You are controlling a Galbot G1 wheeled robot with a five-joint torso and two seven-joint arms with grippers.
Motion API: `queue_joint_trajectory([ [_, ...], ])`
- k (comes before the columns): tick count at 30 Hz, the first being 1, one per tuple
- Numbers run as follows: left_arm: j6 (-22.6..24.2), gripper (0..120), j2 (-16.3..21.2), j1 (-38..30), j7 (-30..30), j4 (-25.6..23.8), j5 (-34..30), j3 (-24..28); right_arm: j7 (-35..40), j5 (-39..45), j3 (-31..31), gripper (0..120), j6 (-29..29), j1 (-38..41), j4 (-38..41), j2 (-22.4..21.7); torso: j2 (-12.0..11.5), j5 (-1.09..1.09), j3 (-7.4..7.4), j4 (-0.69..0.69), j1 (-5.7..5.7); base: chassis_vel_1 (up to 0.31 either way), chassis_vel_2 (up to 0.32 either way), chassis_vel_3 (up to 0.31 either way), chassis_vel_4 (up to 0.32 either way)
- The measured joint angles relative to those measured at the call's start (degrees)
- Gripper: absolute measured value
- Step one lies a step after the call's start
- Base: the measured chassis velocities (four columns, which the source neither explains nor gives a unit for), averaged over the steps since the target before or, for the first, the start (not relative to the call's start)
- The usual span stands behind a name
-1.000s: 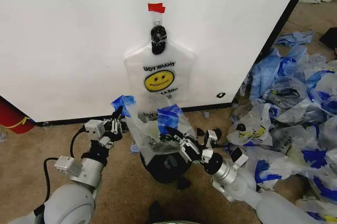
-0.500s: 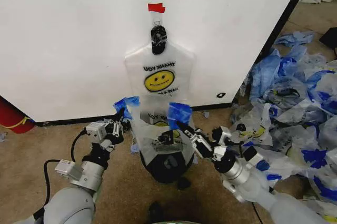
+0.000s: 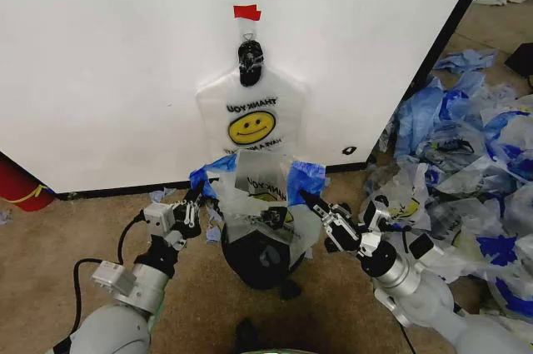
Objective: Pick up the garbage bag from the wall and place it over the trash bin.
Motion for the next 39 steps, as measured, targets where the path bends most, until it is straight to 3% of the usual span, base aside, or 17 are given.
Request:
queue_joint_trajectory([
  [15,-1.9,0,-1.3,5.9,0.9,1.1,4.0,-0.8,2.8,-4.9,-3.9,0,1.6,-1.3,-1.0,-0.5,0.0,0.00,0.00,0.00,0.00,0.000,0.000,0.000,0.000],
  [24,-2.4,0,-1.4,6.6,1.1,2.2,5.0,-0.4,5.2,-9.2,-4.0,0,4.1,-3.9,-1.1,-5.6,0.0,0.01,0.00,0.00,0.00,0.000,0.000,0.000,0.000],
  [29,-3.1,0,-1.8,7.9,1.4,2.9,6.1,-0.3,1.6,-9.4,-2.6,0,4.5,-5.2,-1.3,-9.9,0.0,0.01,0.00,-0.01,0.00,0.000,0.000,0.000,0.000],
  [39,-4.0,0,-2.1,9.8,1.8,3.1,7.3,-0.3,-5.5,-8.1,-0.2,0,2.9,-5.1,-3.5,-11.6,0.0,0.02,0.00,-0.01,0.00,0.000,0.000,0.000,0.000],
])
